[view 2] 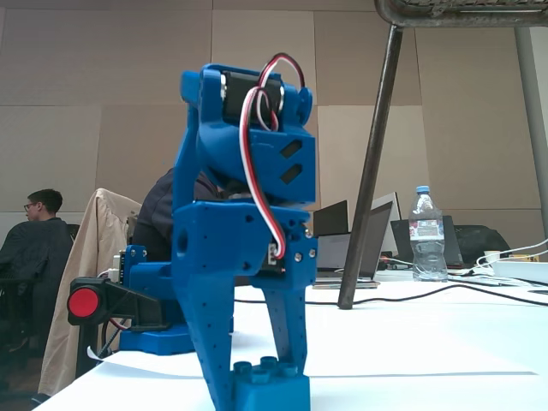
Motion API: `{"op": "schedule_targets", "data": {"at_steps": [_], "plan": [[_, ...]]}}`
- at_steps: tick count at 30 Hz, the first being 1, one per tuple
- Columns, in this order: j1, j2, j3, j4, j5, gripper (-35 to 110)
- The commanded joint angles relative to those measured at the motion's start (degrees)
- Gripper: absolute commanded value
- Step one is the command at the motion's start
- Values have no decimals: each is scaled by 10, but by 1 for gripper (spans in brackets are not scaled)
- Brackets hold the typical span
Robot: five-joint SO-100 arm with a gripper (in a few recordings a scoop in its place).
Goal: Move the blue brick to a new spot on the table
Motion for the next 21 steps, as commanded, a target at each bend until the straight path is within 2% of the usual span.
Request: {"op": "schedule_targets", "data": {"at_steps": [1,6,10,15,21], "plan": [[2,53,-4,12,-17,23],[-10,113,-74,120,-18,25],[-91,205,-74,195,11,24],[-309,368,32,204,105,21],[-598,509,120,204,218,10]]}}
